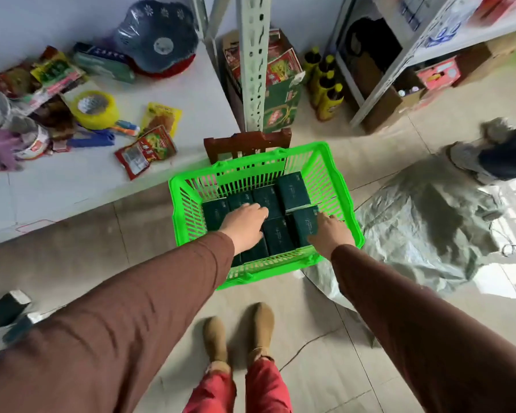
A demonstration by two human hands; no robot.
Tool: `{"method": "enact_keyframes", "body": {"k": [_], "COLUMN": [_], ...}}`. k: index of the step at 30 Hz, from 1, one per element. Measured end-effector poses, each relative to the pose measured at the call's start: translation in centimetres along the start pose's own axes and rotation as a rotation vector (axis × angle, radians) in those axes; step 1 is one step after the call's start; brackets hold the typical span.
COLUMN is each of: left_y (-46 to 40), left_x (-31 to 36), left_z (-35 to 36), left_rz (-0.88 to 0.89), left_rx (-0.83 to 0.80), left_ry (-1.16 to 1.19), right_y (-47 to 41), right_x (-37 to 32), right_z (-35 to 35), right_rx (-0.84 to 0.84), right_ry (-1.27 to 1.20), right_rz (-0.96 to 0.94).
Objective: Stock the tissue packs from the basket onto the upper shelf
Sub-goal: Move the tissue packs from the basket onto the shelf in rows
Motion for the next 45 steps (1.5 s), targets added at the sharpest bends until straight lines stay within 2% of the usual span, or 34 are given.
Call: {"method": "enact_keyframes", "body": {"k": [4, 8, 15, 20, 25, 28, 30, 34, 38, 42, 45], "left_y": [-7.5, -15.0, -23.7, -25.0, -23.9, -21.6, -19.3, -12.5, -3.4, 7.5, 17.2], "left_x": [0.6, 1.0, 2.3, 2.5, 1.6, -0.7, -2.7, -6.3, -9.3, -11.9, -14.0], "left_z": [2.9, 4.8, 8.4, 10.5, 10.1, 9.9, 9.4, 5.6, -2.9, -15.6, -25.2], "left_rz": [0.039, 0.099, 0.317, 0.383, 0.391, 0.321, 0.230, -0.007, -0.138, -0.187, -0.221], "left_rx": [-0.031, 0.015, 0.081, -0.060, -0.052, -0.062, -0.063, -0.085, 0.000, 0.184, 0.322], "left_ry": [-0.055, -0.171, -0.450, -0.589, -0.828, -0.809, -0.670, -0.216, 0.011, 0.097, 0.014], "right_y": [-5.1, -8.9, -13.3, -13.6, -13.6, -13.2, -12.6, -8.7, -3.3, 3.1, 9.4], "right_x": [2.8, 4.3, 5.3, 6.0, 6.3, 6.1, 5.4, 2.8, -2.3, -11.3, -19.8], "right_z": [4.1, 8.7, 13.7, 14.9, 15.5, 15.8, 15.0, 9.3, -1.6, -15.3, -24.6], "right_rx": [-0.051, -0.092, 0.021, -0.054, -0.188, -0.214, -0.202, -0.103, -0.028, 0.058, 0.138], "right_ry": [-0.016, -0.028, 0.044, 0.072, 0.042, -0.113, -0.270, -0.305, -0.272, -0.212, -0.194], "right_rz": [0.148, 0.268, 0.373, 0.370, 0.429, 0.411, 0.352, 0.131, -0.111, -0.376, -0.589]}}
Point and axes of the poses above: each hand's wrist, its own y-axis away from the middle knuckle, its own z-axis out of the palm, x = y × z, the point moved 6 cm from there along -y, towards the middle knuckle, and after that the axes turned 2 degrees about x, right-handed, at the moved point
